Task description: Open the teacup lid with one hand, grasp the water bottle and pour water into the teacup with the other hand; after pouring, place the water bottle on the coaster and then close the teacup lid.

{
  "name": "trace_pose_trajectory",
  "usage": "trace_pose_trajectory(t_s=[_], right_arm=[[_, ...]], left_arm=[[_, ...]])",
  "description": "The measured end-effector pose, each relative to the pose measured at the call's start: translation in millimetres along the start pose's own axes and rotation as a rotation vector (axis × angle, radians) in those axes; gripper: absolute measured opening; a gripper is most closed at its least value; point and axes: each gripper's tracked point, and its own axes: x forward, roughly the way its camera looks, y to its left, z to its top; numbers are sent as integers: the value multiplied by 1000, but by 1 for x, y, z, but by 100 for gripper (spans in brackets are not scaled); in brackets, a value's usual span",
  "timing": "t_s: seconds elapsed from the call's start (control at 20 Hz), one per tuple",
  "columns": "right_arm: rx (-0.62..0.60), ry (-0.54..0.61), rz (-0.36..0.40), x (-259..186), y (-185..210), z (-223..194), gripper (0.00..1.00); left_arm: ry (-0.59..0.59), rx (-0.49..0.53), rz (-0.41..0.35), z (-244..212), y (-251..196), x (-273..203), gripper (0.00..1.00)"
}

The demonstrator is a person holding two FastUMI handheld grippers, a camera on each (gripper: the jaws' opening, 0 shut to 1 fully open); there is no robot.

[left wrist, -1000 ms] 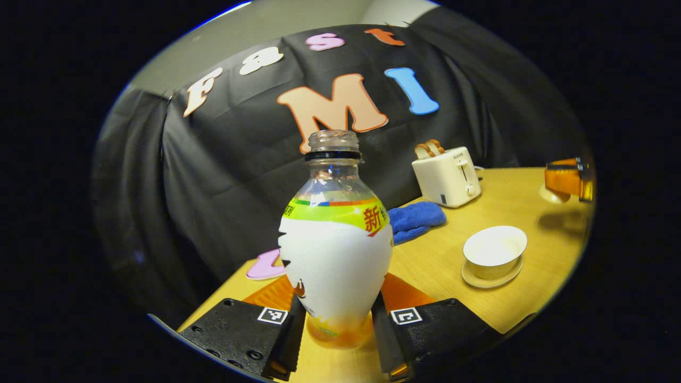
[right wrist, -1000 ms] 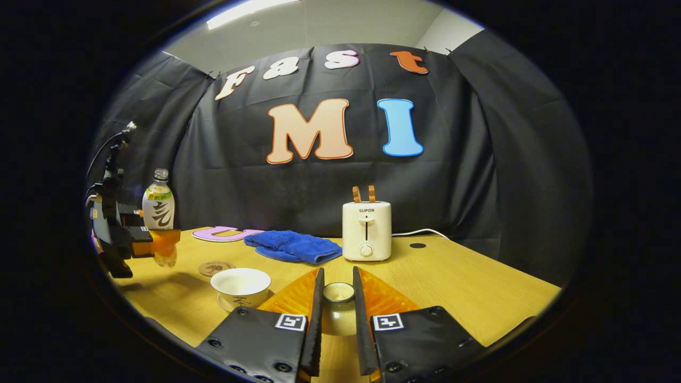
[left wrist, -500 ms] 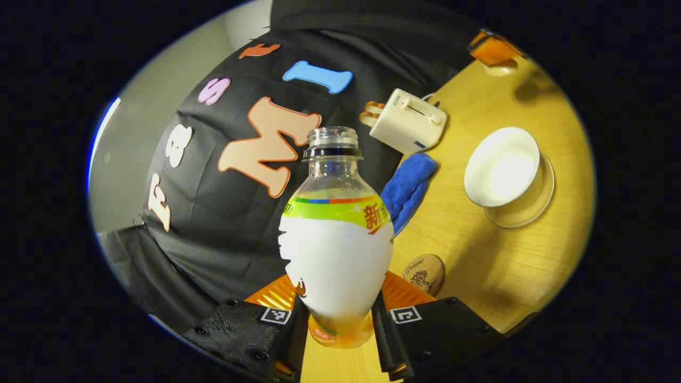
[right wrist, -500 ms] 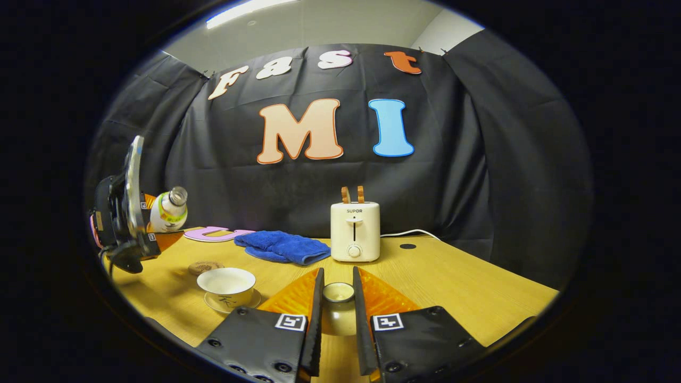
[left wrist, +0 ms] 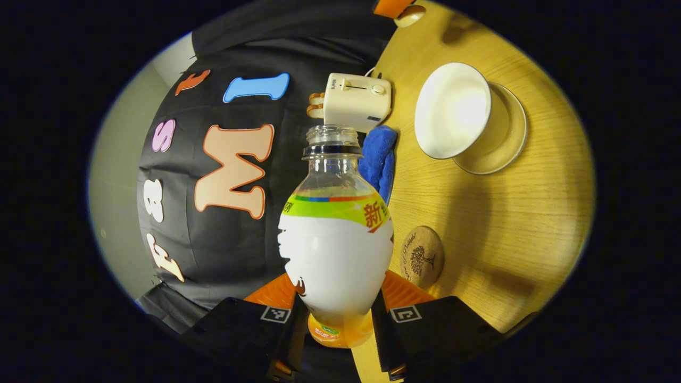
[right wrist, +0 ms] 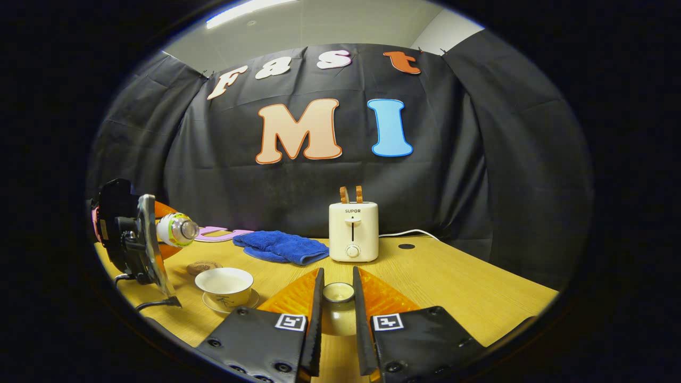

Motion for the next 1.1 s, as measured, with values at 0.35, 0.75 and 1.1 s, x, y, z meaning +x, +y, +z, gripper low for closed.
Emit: trace_pose_trajectory(t_s=[0.35,0.75,1.1], right_arm=[[0,0,-2,1,-2,-1,30],[-1,0,-11,2,-6,-1,30],[-1,0,-11,3,-7,0,30]], left_arm=[[25,149,-52,1,-2,0,53],[49,282,-93,0,0,-3,53],[60,379,-118,-1,1,-3,53]])
